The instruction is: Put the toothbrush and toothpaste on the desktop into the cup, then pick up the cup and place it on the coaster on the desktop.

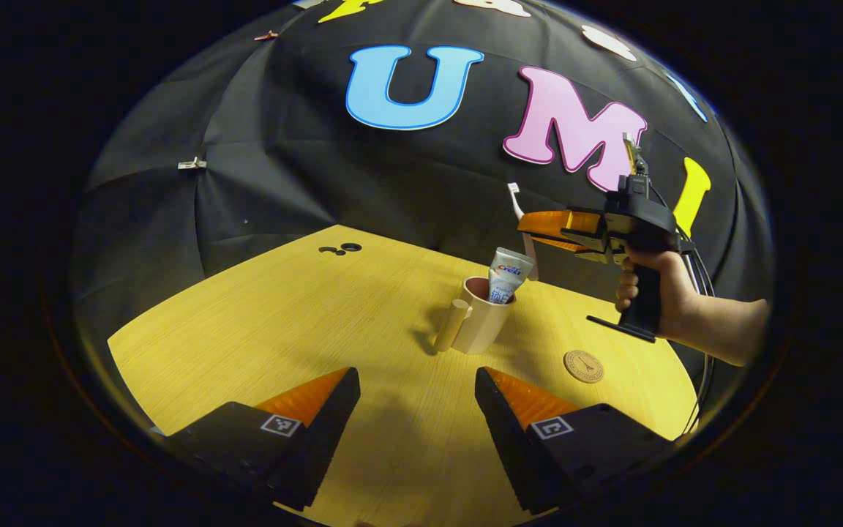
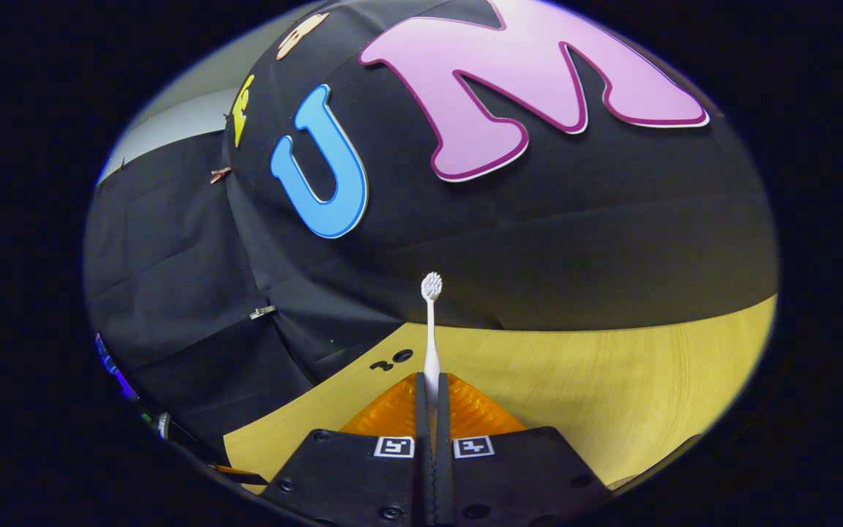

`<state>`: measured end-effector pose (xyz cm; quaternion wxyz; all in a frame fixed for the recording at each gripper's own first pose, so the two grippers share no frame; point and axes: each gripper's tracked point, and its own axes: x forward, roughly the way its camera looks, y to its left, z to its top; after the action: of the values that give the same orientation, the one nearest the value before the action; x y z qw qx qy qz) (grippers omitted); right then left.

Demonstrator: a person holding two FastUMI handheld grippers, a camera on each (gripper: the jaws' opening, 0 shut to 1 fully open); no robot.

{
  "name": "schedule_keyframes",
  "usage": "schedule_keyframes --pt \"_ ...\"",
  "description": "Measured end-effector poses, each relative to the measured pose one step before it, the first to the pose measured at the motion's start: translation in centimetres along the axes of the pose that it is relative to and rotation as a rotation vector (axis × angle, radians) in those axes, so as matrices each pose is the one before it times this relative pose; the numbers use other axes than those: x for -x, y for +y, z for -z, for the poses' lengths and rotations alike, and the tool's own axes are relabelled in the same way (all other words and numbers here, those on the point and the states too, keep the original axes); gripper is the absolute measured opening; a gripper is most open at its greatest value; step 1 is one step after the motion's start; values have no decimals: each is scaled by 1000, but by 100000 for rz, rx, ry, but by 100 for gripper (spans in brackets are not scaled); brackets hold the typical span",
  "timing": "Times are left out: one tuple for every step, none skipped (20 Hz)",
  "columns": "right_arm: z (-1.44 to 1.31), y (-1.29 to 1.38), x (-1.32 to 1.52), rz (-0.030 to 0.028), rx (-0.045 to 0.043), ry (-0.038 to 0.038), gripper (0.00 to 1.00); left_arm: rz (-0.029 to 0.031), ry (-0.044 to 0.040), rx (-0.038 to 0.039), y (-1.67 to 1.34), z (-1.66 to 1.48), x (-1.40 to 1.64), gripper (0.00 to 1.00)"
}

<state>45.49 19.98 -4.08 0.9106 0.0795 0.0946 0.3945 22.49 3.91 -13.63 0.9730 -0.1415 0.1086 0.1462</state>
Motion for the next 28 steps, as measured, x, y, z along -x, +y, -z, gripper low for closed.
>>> schedule_keyframes --pt "118 -90 -678 -949 1435 -397 5 175 317 -67 91 156 -239 98" --pt "176 -68 -500 -898 1031 -642 5 451 266 -33 205 189 -244 98" --pt "152 44 -417 -1123 -180 -767 5 645 217 -235 61 244 -192 98" --pt "291 73 -431 -1140 -971 -241 5 468 320 -619 103 95 -220 98" --pt "477 46 -308 -863 -434 333 5 243 491 -955 142 324 -280 98" --pt "450 -39 -336 -1057 178 178 5 130 209 -675 155 104 -87 98" --pt "507 -69 -334 -822 827 453 5 218 -59 -549 75 37 -269 98" --pt "520 -88 -153 -1010 805 253 5 160 -22 -382 90 105 -30 98" --pt "513 28 -184 -759 447 383 5 69 294 -191 106 346 -163 98" --pt "215 69 -65 -952 -171 -58 5 -92 427 -113 91 208 -101 98" --pt "44 24 75 -390 -1925 -1287 5 -133 434 -88 100 275 -81 98" --pt "-2 -324 122 483 -1771 -600 5 -144 497 -22 58 169 -46 98" --pt "5 -405 221 953 -2049 -289 5 17 416 127 -91 121 -172 98" --pt "147 -139 61 1008 -1458 177 5 63 74 -56 -140 102 56 98" --pt "413 -403 433 577 -95 957 5 105 31 -242 -55 115 27 98" --pt "462 -76 377 -476 78 944 5 224 91 -301 -104 28 -58 98" --pt "359 109 259 -1009 -319 1260 6 182 343 -435 -136 176 -14 98" --pt "422 333 39 -1284 -385 1684 8 76 321 -573 -163 66 -112 98" --pt "-56 81 713 -222 12 667 8 255 55 -509 -185 30 -154 98" --pt "385 -38 88 116 59 -76 9 241 -221 -528 -261 -135 -136 98" --pt "-115 182 573 -503 -462 -491 12 226 -276 -415 -237 22 38 98" --pt "23 132 603 103 -634 -169 1 321 -171 -233 -308 -55 -58 98" --pt "67 -20 938 443 191 254 5 341 -201 -142 -299 -144 4 98" --pt "251 -7 907 887 1617 523 40 437 -227 -33 -323 -16 -15 98" --pt "155 -173 817 1389 2126 291 40 389 -238 -44 -264 -113 40 98" --pt "-144 -583 882 2730 1594 155 40 497 -165 -34 -346 -156 -33 98" --pt "-87 -561 1245 1998 318 -171 42 888 -100 -239 -317 -203 71 98" --pt "-142 -660 1160 2561 -444 -317 58 732 -101 -772 -233 -153 42 98"
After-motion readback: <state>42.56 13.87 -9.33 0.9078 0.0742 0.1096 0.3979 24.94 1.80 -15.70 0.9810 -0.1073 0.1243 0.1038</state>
